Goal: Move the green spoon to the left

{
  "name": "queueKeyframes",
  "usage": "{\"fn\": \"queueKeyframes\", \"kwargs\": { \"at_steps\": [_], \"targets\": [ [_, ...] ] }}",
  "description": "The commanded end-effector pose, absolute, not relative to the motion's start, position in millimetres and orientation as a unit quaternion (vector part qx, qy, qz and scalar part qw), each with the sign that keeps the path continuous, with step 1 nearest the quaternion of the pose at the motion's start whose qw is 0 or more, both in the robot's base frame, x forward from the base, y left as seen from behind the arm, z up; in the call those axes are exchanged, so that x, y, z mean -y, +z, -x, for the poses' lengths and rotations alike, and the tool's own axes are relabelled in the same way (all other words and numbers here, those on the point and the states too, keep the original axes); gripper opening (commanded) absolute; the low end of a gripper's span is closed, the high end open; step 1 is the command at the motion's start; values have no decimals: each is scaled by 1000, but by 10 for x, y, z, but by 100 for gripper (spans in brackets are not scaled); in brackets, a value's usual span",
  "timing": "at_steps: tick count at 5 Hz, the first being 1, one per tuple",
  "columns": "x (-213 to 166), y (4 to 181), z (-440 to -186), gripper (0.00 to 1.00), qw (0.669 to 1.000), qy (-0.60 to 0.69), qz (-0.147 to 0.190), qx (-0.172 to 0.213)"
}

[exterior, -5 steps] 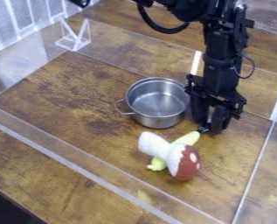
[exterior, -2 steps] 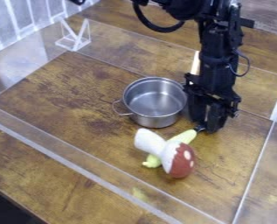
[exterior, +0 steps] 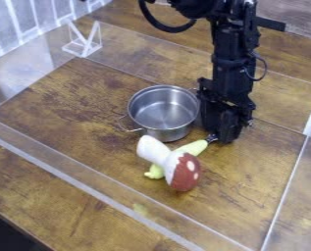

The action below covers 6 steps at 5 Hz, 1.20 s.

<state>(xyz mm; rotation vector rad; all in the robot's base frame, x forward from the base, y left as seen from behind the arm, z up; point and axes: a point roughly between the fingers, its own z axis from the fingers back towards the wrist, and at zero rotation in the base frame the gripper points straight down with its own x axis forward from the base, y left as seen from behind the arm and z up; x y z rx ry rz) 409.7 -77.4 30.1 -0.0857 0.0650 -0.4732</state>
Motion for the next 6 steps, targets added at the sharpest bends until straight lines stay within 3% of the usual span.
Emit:
{"fn": "queueKeyframes", "kwargs": {
  "at_steps": [1,4,6],
  "targets": [
    [565,616,-4186,0,972,-233,36,4],
    [445,612,-4077,0,985,-168,32,13],
    [372,627,-4110,0,972,-231,34,16]
  ]
}}
